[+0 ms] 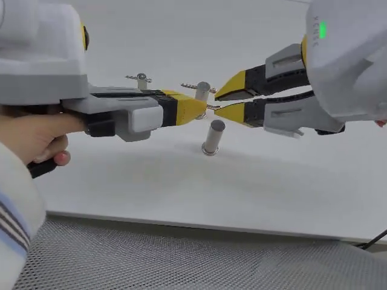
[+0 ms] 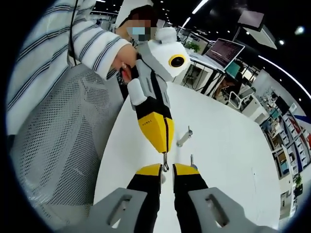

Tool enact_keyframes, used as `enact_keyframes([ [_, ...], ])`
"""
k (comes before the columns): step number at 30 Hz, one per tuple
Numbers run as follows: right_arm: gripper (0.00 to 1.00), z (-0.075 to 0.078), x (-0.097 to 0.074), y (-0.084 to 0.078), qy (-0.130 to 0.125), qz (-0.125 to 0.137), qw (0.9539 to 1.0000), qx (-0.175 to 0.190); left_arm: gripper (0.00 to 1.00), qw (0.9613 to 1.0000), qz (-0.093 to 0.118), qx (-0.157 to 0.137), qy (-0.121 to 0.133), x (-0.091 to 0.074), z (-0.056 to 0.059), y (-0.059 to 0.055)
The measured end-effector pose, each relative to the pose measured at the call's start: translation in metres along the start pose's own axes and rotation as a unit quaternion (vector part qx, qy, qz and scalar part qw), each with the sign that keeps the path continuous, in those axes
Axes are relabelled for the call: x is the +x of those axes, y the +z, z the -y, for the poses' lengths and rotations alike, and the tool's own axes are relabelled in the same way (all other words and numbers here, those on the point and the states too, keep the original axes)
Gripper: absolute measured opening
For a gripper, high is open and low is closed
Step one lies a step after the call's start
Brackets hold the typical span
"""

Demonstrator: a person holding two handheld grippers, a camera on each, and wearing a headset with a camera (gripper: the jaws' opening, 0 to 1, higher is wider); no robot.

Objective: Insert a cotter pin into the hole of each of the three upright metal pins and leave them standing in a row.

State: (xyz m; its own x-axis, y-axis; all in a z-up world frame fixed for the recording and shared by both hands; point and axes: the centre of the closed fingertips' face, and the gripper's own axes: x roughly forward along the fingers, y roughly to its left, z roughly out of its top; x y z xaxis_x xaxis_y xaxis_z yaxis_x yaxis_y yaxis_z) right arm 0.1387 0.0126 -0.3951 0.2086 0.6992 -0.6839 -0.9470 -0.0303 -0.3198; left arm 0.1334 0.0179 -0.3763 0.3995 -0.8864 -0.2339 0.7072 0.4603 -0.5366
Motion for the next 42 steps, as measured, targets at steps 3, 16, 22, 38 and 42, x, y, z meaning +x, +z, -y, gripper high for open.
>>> enact_keyframes([
  [3,0.09,-0.008,0.002,-0.002,0.024,0.01,0.999,0.037,0.0,0.9991,0.0,0.042,-0.012,0.0,0.006,0.004],
  [16,0.0,-0.009,-0.001,-0.002,0.043,0.049,0.9929,0.099,0.0,0.9819,-0.02,0.178,-0.06,-0.002,0.027,0.01],
  [22,0.0,-0.018,-0.004,-0.001,0.064,0.045,0.993,0.089,0.0,0.9746,-0.045,0.208,-0.071,-0.001,0.026,0.003],
  [38,0.0,-0.047,-0.008,-0.009,0.116,0.018,0.9884,0.097,0.0,0.9392,-0.122,0.303,-0.106,0.005,0.029,-0.028],
  [42,0.0,-0.053,-0.008,-0.012,0.128,0.011,0.9873,0.094,0.0,0.9312,-0.139,0.317,-0.115,0.009,0.029,-0.036],
])
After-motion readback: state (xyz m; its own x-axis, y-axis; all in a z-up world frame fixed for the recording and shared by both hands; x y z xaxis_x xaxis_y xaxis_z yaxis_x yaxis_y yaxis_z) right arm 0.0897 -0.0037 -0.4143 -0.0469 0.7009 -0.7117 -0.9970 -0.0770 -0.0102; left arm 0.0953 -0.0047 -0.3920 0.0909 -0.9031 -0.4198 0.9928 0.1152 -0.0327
